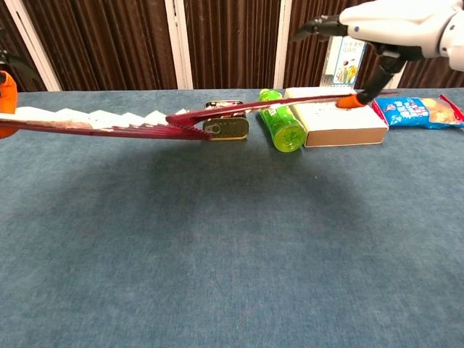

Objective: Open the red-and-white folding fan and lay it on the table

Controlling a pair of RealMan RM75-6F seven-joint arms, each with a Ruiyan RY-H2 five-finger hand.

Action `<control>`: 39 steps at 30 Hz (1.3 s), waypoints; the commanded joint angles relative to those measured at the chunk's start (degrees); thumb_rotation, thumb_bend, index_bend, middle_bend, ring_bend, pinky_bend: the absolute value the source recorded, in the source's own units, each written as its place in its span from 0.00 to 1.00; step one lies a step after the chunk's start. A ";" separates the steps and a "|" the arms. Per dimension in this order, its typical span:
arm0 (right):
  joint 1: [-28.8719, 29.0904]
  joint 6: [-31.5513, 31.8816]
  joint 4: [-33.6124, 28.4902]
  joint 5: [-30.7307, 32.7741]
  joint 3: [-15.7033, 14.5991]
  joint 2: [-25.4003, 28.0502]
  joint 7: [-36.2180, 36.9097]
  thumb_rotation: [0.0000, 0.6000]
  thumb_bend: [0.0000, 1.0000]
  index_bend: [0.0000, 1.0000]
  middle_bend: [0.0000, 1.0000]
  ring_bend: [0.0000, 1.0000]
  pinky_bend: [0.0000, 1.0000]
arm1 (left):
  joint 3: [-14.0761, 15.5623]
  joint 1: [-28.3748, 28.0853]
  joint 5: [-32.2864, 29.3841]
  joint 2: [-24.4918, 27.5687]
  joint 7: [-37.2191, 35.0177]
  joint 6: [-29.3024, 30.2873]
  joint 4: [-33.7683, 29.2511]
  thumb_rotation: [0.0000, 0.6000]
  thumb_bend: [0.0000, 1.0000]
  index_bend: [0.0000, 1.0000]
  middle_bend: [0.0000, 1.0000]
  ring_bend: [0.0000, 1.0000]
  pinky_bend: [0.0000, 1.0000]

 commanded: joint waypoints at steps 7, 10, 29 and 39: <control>-0.90 -2.26 2.07 5.54 -2.80 3.12 -9.21 1.00 0.28 0.05 0.05 0.11 0.10 | 1.21 0.56 -0.74 -0.98 3.22 -2.19 2.14 1.00 0.50 0.68 0.25 0.00 0.00; -1.95 -1.49 3.03 5.94 -2.90 3.15 -8.05 1.00 0.28 0.05 0.05 0.11 0.10 | 1.72 0.72 -0.79 -0.92 3.62 -3.06 2.67 1.00 0.47 0.55 0.16 0.00 0.00; -7.19 3.18 8.90 -2.30 -3.85 2.22 4.41 1.00 0.28 0.05 0.05 0.10 0.10 | 2.99 5.96 -16.57 31.52 50.42 -29.75 -44.93 1.00 0.05 0.11 0.00 0.00 0.00; -9.05 4.45 7.72 -2.75 -3.79 2.22 6.87 1.00 0.28 0.05 0.05 0.10 0.10 | 1.53 8.42 -28.74 43.03 53.67 -32.23 -67.33 1.00 0.07 0.10 0.00 0.00 0.00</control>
